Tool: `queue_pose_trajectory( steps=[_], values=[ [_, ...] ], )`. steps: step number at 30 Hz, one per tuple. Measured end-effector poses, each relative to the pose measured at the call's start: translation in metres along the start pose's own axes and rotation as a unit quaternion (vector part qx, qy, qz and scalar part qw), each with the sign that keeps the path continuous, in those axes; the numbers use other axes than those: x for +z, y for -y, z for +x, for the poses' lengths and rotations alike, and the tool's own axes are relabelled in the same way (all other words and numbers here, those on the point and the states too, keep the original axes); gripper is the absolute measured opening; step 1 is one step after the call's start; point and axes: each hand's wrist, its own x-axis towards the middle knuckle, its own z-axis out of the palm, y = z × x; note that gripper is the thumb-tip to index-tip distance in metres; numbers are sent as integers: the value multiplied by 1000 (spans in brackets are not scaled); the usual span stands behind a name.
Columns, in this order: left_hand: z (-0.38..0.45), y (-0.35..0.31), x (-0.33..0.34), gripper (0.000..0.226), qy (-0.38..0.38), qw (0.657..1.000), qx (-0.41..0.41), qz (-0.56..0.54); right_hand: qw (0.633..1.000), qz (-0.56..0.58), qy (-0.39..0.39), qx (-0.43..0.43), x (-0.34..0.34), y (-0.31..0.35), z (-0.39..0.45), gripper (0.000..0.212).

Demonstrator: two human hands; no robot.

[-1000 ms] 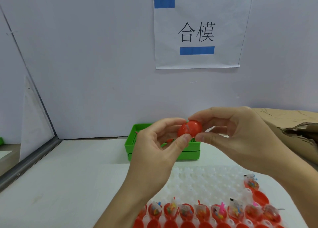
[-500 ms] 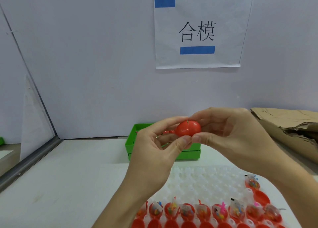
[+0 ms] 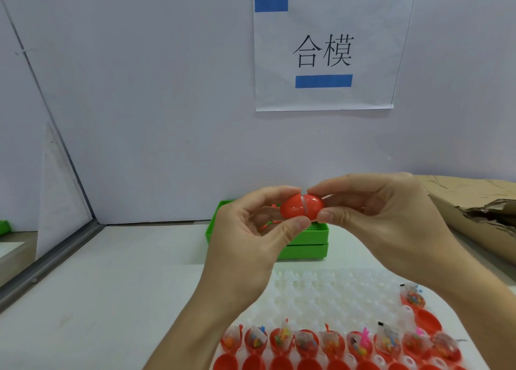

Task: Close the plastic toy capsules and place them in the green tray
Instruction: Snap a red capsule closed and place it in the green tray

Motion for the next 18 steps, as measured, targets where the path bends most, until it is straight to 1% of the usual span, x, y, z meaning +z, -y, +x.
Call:
queue_pose_trajectory(
  steps=[6,13,18],
  values=[
    [0,-1,0,34,1,1000,13,-1,999,-44,-6,-17,1,0,0,23],
    [-1,-2,2,38,-15,1000,10,-11,998,-43,5,-36,4,1,0,25],
    [-1,-3,2,39,-19,1000,12,-12,997,-62,-13,-35,6,-2,1,24]
  ],
)
